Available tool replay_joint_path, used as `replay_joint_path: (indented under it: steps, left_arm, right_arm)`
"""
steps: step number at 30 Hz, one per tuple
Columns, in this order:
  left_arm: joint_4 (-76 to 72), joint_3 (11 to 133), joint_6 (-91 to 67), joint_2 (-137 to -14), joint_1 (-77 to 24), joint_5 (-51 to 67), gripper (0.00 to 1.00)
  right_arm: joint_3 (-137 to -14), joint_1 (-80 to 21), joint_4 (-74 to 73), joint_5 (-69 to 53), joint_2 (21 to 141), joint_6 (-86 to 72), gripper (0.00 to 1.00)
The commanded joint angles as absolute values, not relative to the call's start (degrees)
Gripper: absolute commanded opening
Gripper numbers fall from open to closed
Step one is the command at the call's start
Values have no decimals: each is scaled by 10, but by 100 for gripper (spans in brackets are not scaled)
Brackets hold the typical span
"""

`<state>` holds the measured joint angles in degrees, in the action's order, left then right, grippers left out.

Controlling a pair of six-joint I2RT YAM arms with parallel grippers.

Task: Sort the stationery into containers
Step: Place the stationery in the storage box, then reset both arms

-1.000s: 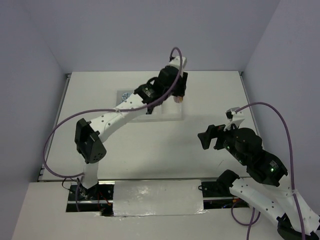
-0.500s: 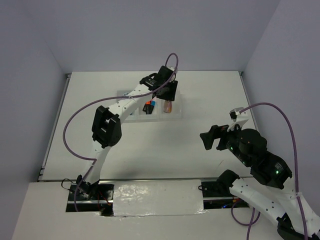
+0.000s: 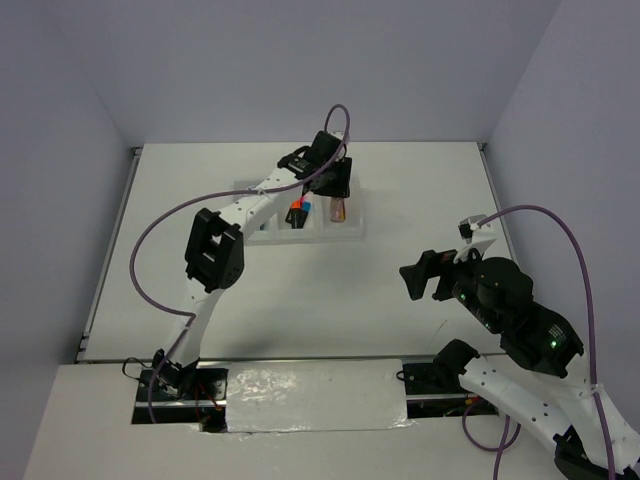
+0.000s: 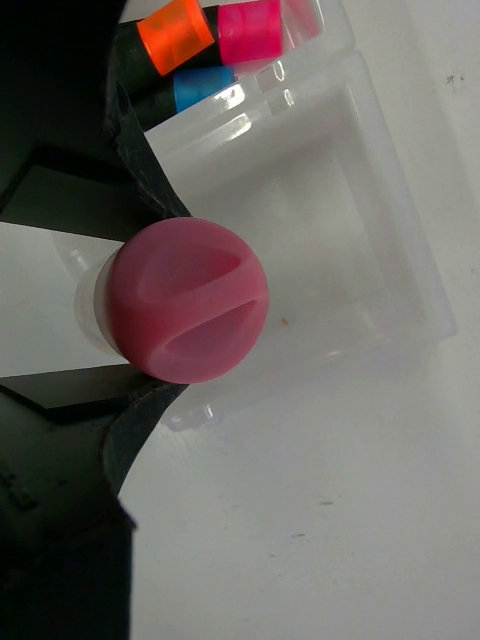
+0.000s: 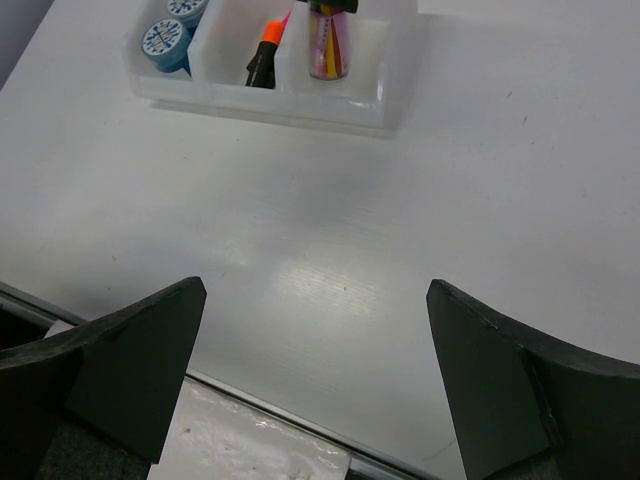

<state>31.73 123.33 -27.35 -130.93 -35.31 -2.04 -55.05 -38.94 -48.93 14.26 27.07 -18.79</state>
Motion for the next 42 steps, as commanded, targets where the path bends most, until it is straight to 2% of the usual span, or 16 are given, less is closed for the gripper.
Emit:
replay_joint_path:
  steps: [1,8,11,16,17,18,27,32,38,39,42]
  left_arm:
    - [285,1228,-290,-1324,-349,-12,9]
    - [288,1231,-292,-1343,-350,-4,15]
    - [285,1221,-293,-1341,-350,-4,24]
    - [282,1213,-296,-1334,-351,-7,62]
    - [280,1211,-299,-1331,-351,-11,89]
    - [279,1211,-299,-1328,-352,-11,99]
    - [261,1218,-307,-1299,-359,3,99]
    - [232,1178,-322,-1224,-367,-1,99]
    - [291,1147,-297,-1101,-367,-124,99]
    - [307,1141,-294,-1085,-364,-175,99]
    - [372,1072,-309,-979,-337,-248,99]
  right_arm:
    - [-550,-387,-475,144,275,-183,100]
    - [-551,-388,-475,142,281,-182,100]
    - [-553,-388,-474,140,285,-183,100]
    - [-556,-387,-473,135,287,-182,100]
    - [-557,-388,-473,134,288,-182,100]
    - [-557,-387,-473,134,289,-182,100]
    - [-555,-388,-468,132,290,-182,100]
    - [-552,-388,-462,133,292,-181,100]
    - [-582,-387,-470,150,294,-171,100]
    - [-589,-387,-475,159,294,-169,100]
    - [-627,-387,-499,201,293,-158,100]
